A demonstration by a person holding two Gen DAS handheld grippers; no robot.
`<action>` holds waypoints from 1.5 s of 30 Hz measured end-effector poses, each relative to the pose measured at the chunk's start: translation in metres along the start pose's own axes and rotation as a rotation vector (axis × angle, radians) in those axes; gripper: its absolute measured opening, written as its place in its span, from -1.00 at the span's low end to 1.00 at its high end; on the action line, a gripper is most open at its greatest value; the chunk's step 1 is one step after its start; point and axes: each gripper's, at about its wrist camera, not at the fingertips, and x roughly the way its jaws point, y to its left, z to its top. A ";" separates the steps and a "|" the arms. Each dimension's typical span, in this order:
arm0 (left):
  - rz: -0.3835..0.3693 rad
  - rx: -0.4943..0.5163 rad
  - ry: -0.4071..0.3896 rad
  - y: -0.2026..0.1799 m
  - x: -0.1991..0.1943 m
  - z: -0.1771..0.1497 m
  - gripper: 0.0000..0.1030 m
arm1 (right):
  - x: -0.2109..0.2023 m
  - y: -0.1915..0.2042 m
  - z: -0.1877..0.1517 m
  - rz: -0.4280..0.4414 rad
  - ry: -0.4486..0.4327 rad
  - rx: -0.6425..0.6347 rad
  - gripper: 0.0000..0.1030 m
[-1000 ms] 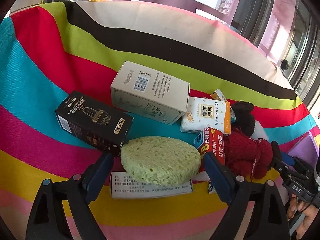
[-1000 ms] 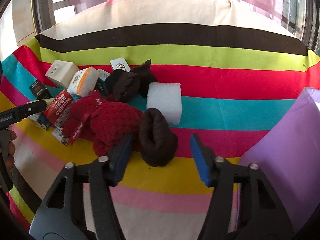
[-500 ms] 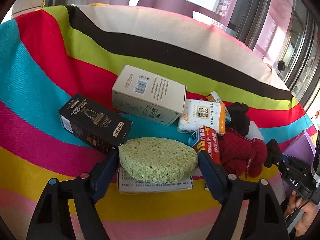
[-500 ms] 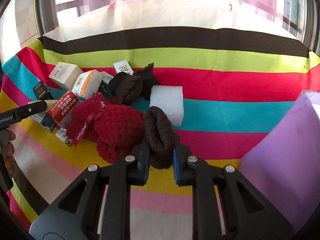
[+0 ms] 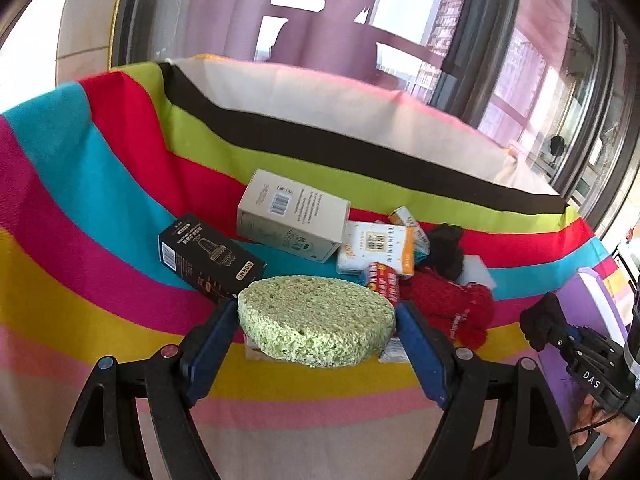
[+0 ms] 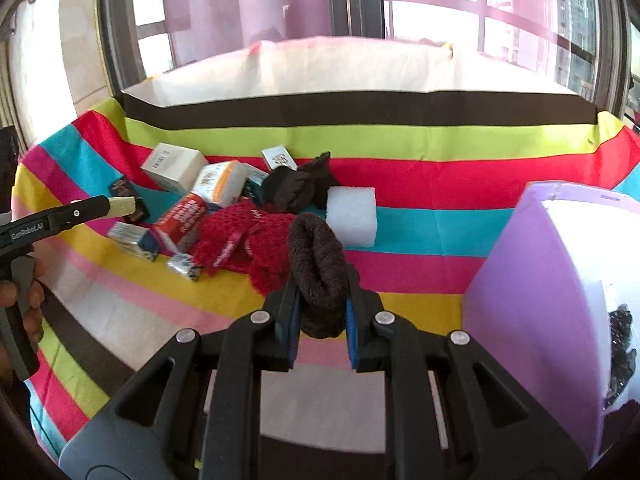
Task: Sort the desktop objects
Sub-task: 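Grasp the green round sponge with the left gripper while the right grasps the other brown sock, then carry the sponge and sock over the purple box and open both grippers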
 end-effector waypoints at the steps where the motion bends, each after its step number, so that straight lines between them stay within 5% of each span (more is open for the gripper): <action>1: -0.005 0.004 -0.007 -0.003 -0.006 -0.001 0.56 | -0.006 0.001 -0.001 0.005 -0.008 0.002 -0.60; 18: -0.205 0.090 -0.061 -0.104 -0.059 -0.021 0.56 | -0.127 -0.006 -0.015 0.032 -0.151 0.005 -0.60; 27: -0.360 0.201 -0.056 -0.189 -0.077 -0.037 0.56 | -0.179 -0.064 -0.032 -0.085 -0.190 0.096 -0.60; 45: -0.549 0.455 0.003 -0.323 -0.075 -0.080 0.56 | -0.198 -0.159 -0.067 -0.232 -0.157 0.289 -0.55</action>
